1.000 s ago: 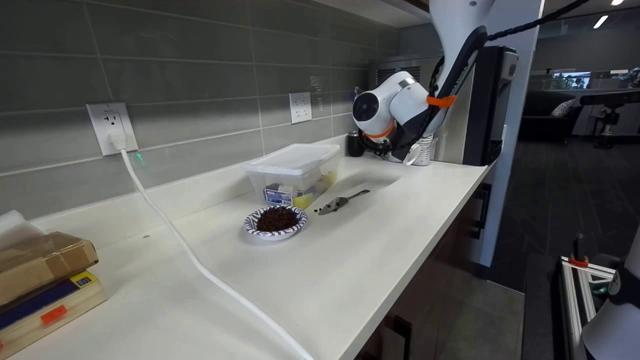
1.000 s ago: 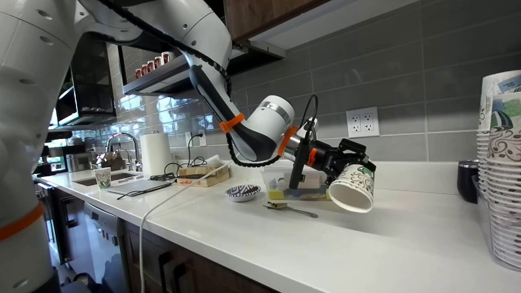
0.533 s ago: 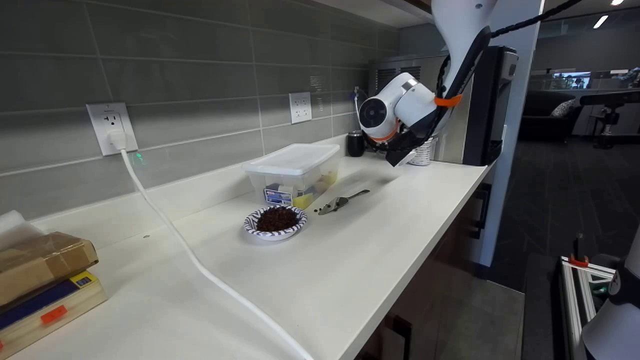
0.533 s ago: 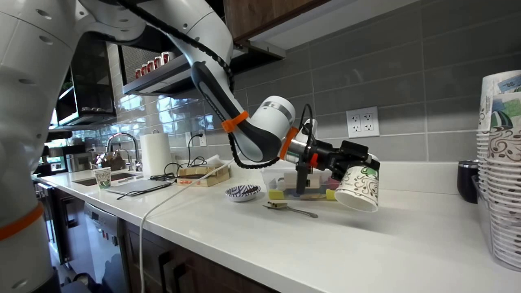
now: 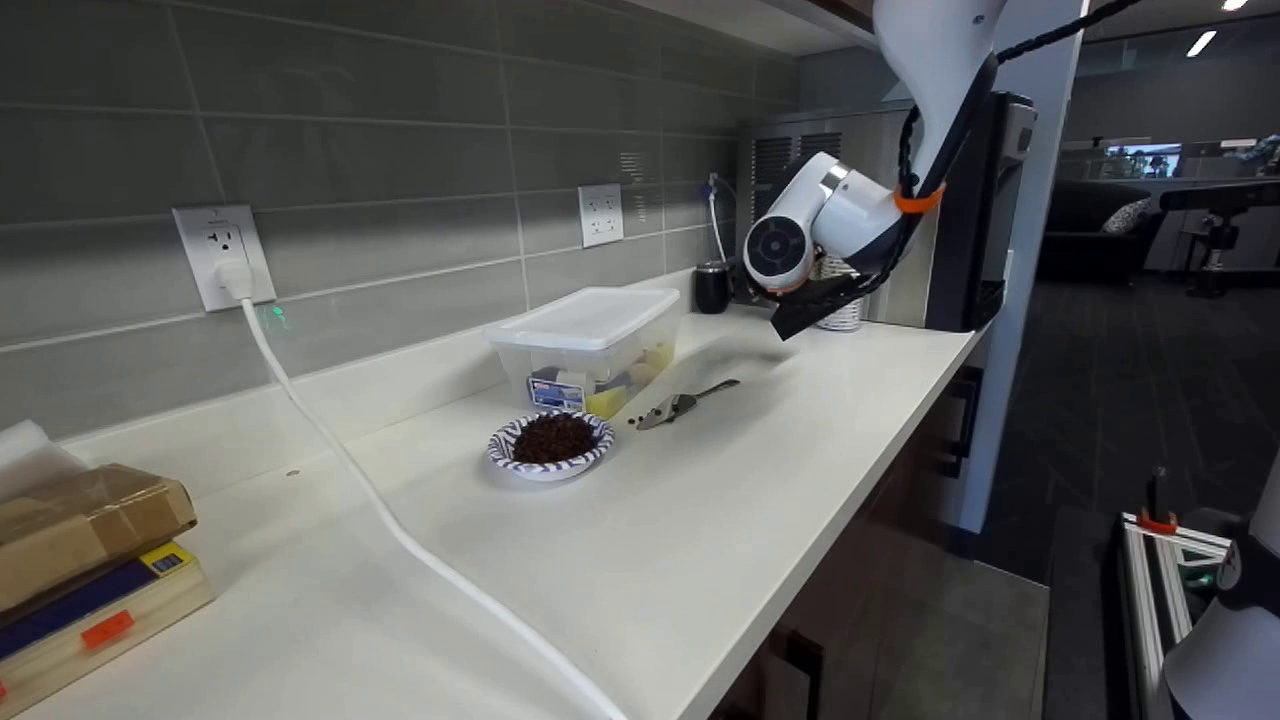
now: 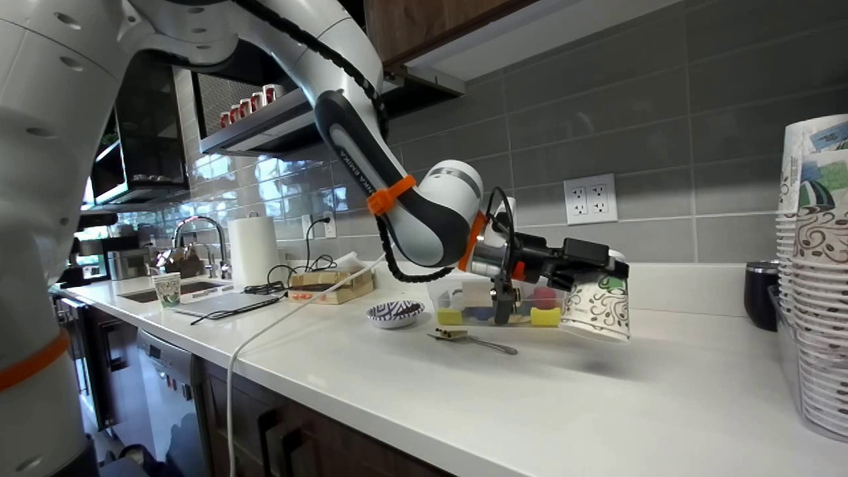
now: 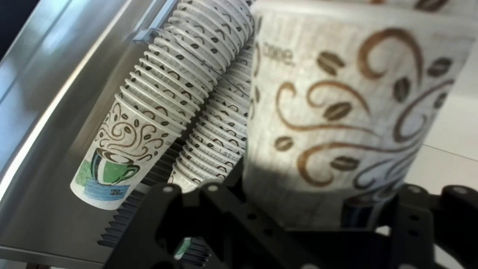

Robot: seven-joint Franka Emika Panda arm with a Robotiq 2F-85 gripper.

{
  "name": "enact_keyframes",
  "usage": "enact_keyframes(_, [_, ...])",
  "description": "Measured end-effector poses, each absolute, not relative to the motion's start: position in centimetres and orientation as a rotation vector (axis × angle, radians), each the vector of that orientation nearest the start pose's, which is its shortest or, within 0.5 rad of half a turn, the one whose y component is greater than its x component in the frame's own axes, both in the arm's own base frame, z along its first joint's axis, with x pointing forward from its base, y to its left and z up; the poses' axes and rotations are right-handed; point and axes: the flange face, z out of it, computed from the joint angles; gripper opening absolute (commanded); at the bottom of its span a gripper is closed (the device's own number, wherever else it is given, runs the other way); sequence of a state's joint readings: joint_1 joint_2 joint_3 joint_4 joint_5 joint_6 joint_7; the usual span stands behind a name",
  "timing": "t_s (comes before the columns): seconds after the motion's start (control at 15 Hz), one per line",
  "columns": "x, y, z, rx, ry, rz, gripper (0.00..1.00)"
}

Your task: Flip the two paper cups

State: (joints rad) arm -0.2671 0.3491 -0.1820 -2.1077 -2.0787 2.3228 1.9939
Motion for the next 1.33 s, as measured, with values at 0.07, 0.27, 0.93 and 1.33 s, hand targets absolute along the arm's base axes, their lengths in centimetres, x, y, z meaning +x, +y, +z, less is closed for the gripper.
enact_keyframes(0.07, [51.9, -26.9, 25.7, 1.854, -0.6, 0.972, 0.35])
enact_keyframes(0.27, [50.9, -27.1, 24.8, 1.854, -0.632, 1.024, 0.35])
enact_keyframes(0.93, [47.6, -28.3, 22.0, 1.805, -0.683, 1.162, 0.35])
enact_keyframes(1.33, [46.6, -28.4, 20.9, 1.767, -0.733, 1.189, 0.35])
